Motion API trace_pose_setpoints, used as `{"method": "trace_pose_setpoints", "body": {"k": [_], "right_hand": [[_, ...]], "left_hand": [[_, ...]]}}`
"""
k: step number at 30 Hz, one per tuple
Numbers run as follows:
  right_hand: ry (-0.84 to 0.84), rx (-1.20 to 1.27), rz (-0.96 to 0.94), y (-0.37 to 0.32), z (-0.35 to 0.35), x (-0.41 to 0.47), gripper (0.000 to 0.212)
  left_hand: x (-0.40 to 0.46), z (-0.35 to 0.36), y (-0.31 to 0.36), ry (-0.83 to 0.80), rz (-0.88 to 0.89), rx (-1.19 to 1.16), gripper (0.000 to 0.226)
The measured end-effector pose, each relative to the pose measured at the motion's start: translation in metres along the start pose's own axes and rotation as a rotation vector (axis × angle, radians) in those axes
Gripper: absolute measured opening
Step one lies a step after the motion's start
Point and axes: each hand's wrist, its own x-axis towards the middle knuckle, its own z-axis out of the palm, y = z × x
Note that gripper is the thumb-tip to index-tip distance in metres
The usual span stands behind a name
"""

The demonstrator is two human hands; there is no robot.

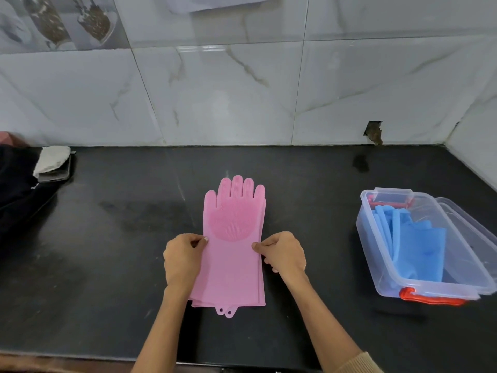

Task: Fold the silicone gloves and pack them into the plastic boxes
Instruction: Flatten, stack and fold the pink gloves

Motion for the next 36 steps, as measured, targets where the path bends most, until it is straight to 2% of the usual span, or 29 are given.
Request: {"method": "trace_pose_setpoints", "body": {"k": [3,7,11,13,16,18,27,32,36], "right_hand": [[-0.033,-0.115,0.013,-0.001,0.0,0.002,0.017],[0.024,-0.217,-0.024,0.003,0.004,0.004,0.031],[0.041,-0.303,-0.036,0.008,-0.002,0.002,0.037],[-0.007,-0.355,-0.004,0.013,-0.013,0.0,0.032],[-0.182,-0.391,0.064,0.018,-0.033,-0.002,0.017],[-0.248,-0.365,0.106,0.02,-0.042,0.0,0.018],[-0.131,-0.069,0.053,0.037,-0.046,-0.002,0.01],[-0.041,-0.133,0.029,0.036,-0.041,-0.006,0.017],[0.008,-0.216,0.036,0.035,-0.038,-0.007,0.016]], "left_hand": [[-0.002,0.003,0.0,-0.03,-0.031,-0.005,0.018],[-0.013,0.009,0.003,-0.047,-0.084,-0.046,0.024],[-0.024,0.013,0.006,-0.035,-0.116,-0.11,0.015],[-0.029,0.015,0.008,-0.065,-0.116,-0.136,0.013],[-0.037,0.019,0.01,-0.119,-0.088,-0.152,0.011],[-0.038,0.02,0.011,-0.15,-0.078,-0.154,0.011],[-0.032,0.016,0.01,-0.209,-0.09,-0.2,0.014],[-0.031,0.016,0.009,-0.225,-0.108,-0.205,0.015],[-0.032,0.017,0.011,-0.301,-0.137,-0.243,0.019]]}}
